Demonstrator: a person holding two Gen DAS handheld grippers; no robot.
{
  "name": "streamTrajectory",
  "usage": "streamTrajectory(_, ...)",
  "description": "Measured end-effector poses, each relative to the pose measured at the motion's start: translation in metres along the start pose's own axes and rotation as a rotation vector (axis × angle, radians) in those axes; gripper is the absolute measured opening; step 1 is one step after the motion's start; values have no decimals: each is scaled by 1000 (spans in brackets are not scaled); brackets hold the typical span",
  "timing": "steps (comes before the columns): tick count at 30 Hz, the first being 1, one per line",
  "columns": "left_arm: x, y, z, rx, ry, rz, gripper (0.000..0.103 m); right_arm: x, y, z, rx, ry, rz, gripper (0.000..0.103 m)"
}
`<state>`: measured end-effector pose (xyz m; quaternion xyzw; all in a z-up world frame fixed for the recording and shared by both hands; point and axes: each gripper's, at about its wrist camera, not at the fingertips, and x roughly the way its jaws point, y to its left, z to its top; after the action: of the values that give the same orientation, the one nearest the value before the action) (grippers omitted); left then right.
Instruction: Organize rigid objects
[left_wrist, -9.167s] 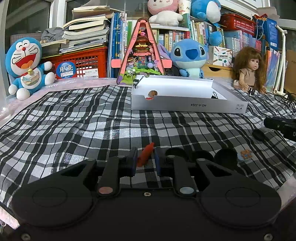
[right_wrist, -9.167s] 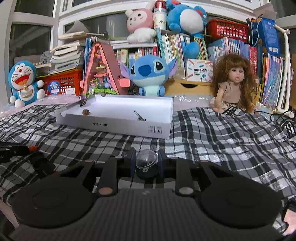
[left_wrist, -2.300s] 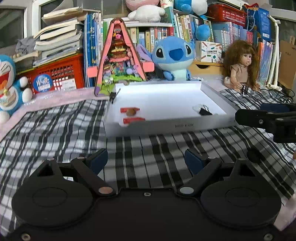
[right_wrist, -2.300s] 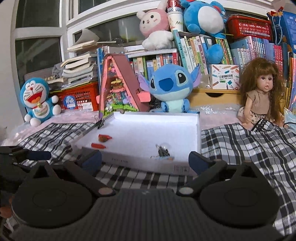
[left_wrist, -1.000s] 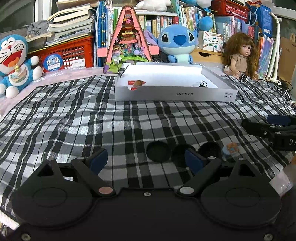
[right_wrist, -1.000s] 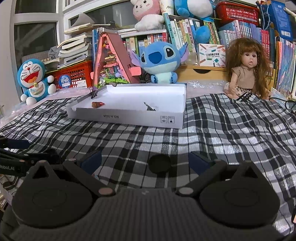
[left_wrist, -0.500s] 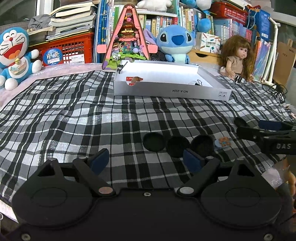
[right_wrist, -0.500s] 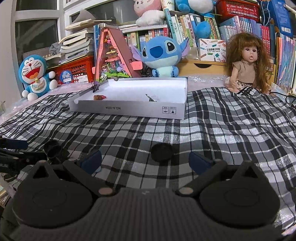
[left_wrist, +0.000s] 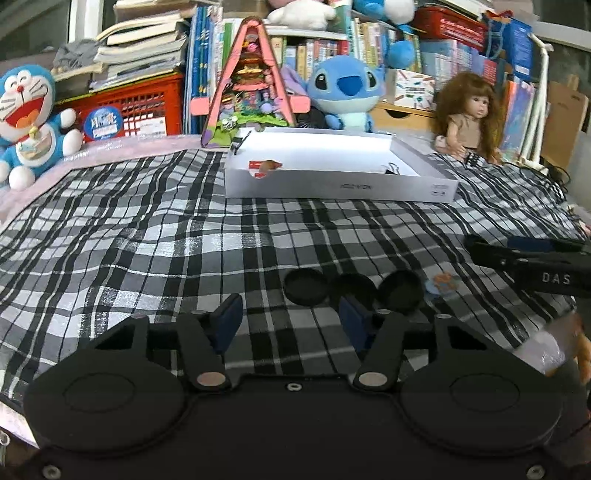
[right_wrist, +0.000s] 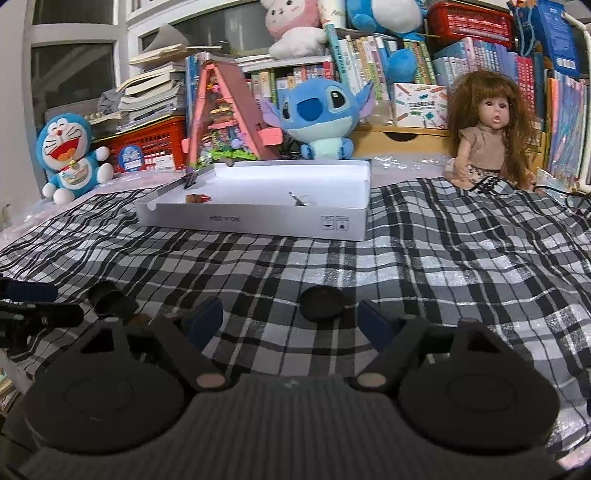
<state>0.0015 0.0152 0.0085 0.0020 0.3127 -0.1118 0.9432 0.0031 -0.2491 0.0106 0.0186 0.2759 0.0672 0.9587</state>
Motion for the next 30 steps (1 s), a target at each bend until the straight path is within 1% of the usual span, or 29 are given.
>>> streamTrajectory(4, 11, -1, 3, 15, -10, 19, 52, 5, -2, 1, 10, 6, -14, 81)
streamTrajectory(8, 25, -7, 0, 62, -9, 28, 52, 13, 2, 0, -7, 14, -31, 78)
streamTrajectory(10, 27, -13, -3, 99, -41, 42, 52, 17, 3, -1, -13, 19, -38, 77)
streamTrajectory(12, 30, -15, -2, 94, -42, 37, 52, 21, 5, -1, -14, 22, -51, 74)
streamTrajectory(13, 31, -14, -1, 82, -39, 34, 51, 23, 5, -2, -11, 20, -58, 74)
streamTrajectory(15, 33, -13, 1, 62, -35, 28, 45, 24, 4, -1, -2, 13, -67, 71)
streamTrajectory(16, 33, -13, 2, 57, -34, 25, 36, 24, 3, -1, 3, 10, -70, 69)
streamTrajectory(17, 33, -12, 3, 56, -35, 23, 30, 25, 2, 0, 8, 9, -72, 63)
streamTrajectory(18, 33, -13, 3, 56, -36, 22, 30, 25, 1, 0, 11, 12, -73, 52)
streamTrajectory(20, 32, -13, 3, 54, -39, 16, 30, 27, 1, -1, 10, 26, -73, 36)
streamTrajectory(23, 30, -14, 3, 57, -45, 11, 30, 25, 1, -1, 13, 26, -54, 36)
streamTrajectory(30, 29, -13, 13, 52, -40, 28, 30, 21, 5, 5, 15, 10, -44, 36)
